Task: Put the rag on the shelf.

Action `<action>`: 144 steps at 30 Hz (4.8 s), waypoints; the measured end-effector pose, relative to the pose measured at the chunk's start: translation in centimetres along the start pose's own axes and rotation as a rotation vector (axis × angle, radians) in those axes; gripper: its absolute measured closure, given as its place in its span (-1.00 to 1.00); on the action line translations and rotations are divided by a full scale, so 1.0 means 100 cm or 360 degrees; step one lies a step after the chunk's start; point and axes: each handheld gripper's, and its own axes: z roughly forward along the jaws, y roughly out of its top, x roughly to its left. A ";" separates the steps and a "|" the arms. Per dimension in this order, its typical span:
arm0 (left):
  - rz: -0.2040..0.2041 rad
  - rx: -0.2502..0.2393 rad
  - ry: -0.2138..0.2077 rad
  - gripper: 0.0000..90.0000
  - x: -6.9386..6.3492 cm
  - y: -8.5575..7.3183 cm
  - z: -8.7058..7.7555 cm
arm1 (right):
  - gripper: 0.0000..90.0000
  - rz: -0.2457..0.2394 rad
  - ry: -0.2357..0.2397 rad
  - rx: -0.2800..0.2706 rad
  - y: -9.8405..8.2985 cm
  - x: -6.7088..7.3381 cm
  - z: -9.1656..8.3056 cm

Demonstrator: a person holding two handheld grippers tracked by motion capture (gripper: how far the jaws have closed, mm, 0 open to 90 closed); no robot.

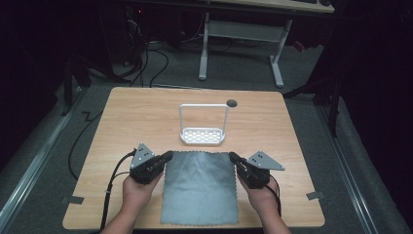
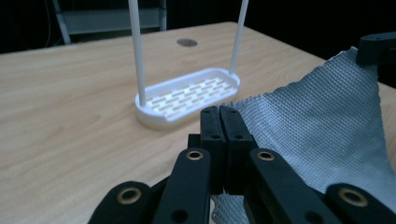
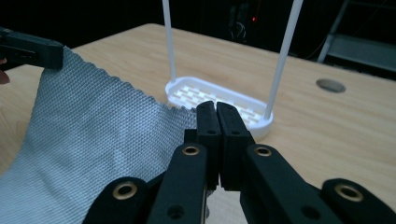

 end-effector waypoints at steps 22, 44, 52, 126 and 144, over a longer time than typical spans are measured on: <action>0.0096 -0.0253 0.0039 0.99 0.001 0.078 -0.012 | 0.99 -0.0002 -0.0032 -0.0279 0.068 -0.015 -0.016; 0.0138 -0.0352 0.0130 1.00 0.023 0.119 -0.003 | 1.00 0.0034 -0.0116 -0.0352 0.104 -0.042 -0.012; 0.0151 -0.0337 0.0211 1.00 0.033 0.127 0.012 | 1.00 0.0020 -0.0154 -0.0340 0.117 -0.048 0.004; -0.0241 0.0186 0.0027 0.50 0.100 0.039 0.115 | 0.80 0.0281 -0.0109 0.0132 0.031 -0.098 0.121; -0.0172 0.0061 0.0254 0.17 0.120 0.056 0.063 | 0.41 0.0221 -0.0157 0.0064 0.050 -0.112 0.096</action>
